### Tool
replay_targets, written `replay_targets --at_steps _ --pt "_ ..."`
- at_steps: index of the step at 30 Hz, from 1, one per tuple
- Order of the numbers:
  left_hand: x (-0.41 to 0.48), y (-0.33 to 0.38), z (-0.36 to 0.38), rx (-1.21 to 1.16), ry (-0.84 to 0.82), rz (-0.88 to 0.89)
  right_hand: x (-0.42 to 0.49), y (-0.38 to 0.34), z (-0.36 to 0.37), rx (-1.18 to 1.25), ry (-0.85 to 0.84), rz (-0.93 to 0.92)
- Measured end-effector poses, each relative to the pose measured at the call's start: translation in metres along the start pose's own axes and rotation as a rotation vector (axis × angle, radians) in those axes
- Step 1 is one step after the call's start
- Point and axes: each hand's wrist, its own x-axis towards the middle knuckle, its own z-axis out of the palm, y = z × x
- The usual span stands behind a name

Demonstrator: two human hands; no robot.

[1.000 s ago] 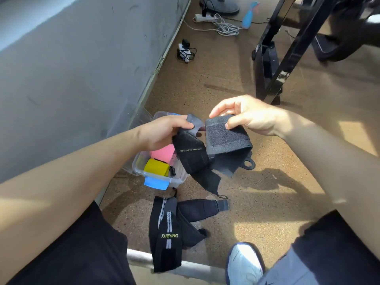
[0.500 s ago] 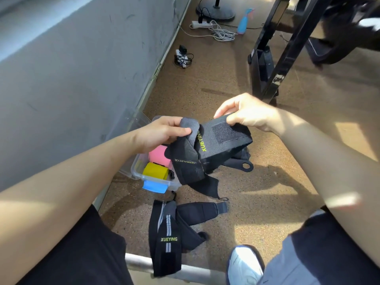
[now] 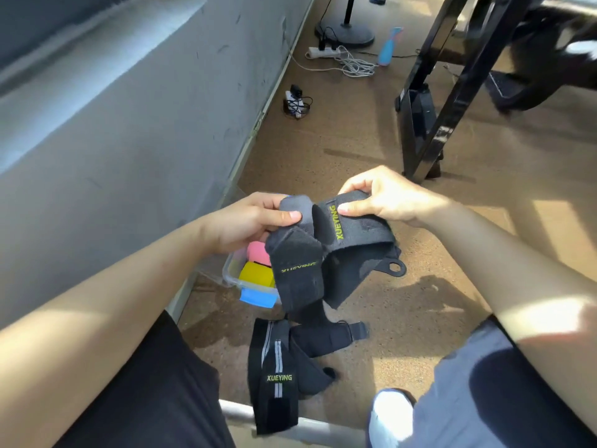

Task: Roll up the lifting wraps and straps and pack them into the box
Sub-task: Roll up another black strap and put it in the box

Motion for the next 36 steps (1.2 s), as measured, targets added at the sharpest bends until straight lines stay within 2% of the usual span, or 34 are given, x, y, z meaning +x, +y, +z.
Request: replay_targets --at_steps 3,6,10,13,18,21,23,27,30,36 --pt "-0.002 -0.003 0.001 -0.042 0.074 0.011 -0.003 0.008 0.006 0.015 0.015 0.015" --pt "-0.003 -0.006 0.004 -0.001 0.183 0.085 -0.004 0.013 0.017 -0.001 -0.074 0.057" --pt "-0.002 -0.004 0.009 0.058 0.282 0.179 -0.003 0.007 0.032 0.138 -0.123 0.047" --pt "0.002 -0.005 0.014 0.082 0.276 0.192 0.003 0.006 0.047 0.173 -0.034 0.027" --pt "0.007 -0.005 0.007 0.046 0.362 0.185 0.01 0.019 0.028 -0.074 0.06 0.077" --pt "0.01 -0.006 -0.001 0.021 0.486 0.192 0.009 0.027 0.015 0.013 0.14 0.091" --pt "0.013 -0.005 0.0 -0.001 0.526 0.188 0.009 0.026 0.009 0.157 0.104 0.041" --pt "0.015 -0.004 0.005 -0.061 0.523 0.132 0.008 0.02 0.009 0.468 -0.107 -0.063" --pt "0.016 -0.001 0.008 -0.051 0.518 0.063 0.013 0.018 0.029 0.492 -0.058 -0.069" --pt "0.011 0.012 0.022 -0.22 0.463 0.055 0.022 0.021 0.049 0.483 0.059 -0.042"
